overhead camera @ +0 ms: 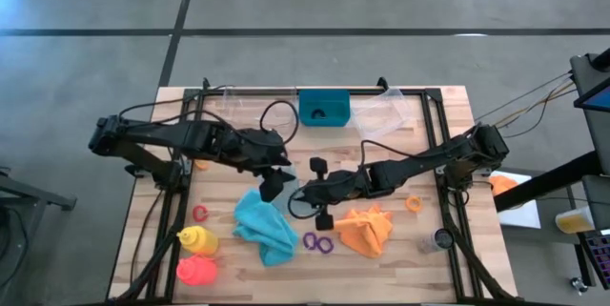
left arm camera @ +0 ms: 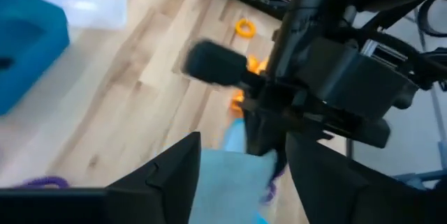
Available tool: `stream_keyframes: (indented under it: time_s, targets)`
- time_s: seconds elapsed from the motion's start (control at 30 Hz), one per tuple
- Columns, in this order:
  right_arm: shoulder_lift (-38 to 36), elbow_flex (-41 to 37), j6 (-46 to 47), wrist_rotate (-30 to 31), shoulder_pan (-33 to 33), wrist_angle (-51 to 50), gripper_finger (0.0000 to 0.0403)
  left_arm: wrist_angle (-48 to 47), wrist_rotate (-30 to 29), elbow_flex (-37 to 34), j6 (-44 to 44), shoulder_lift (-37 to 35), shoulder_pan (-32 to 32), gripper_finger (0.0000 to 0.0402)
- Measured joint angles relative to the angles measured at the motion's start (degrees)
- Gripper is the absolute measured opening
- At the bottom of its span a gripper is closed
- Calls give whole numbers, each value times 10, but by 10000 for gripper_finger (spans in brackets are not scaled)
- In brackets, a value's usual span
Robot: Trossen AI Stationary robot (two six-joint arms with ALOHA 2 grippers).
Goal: Pick & Place Sports Items
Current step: Fold the light blue towel
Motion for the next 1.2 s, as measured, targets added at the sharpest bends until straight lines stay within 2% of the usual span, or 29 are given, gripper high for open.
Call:
stream_keyframes:
  time_s: [0.1, 0.37, 0.5, 0.87, 1.2]
  targets:
    - [-1, 0, 5, -6, 0, 0, 13, -5, -16, 1, 36, -12, 0, 194]
    - [-7, 0, 8, -3, 0, 11, 13, -55, -23, -1, 44, -31, -8, 171]
    - [-28, 0, 12, 34, 0, 21, 13, -59, -23, -19, 51, -29, -24, 170]
    - [-55, 0, 12, 48, 0, 22, 13, 67, -51, -133, 96, -27, -36, 170]
    - [-54, 0, 6, 63, -2, 17, 13, 72, -39, -143, 69, -31, -39, 170]
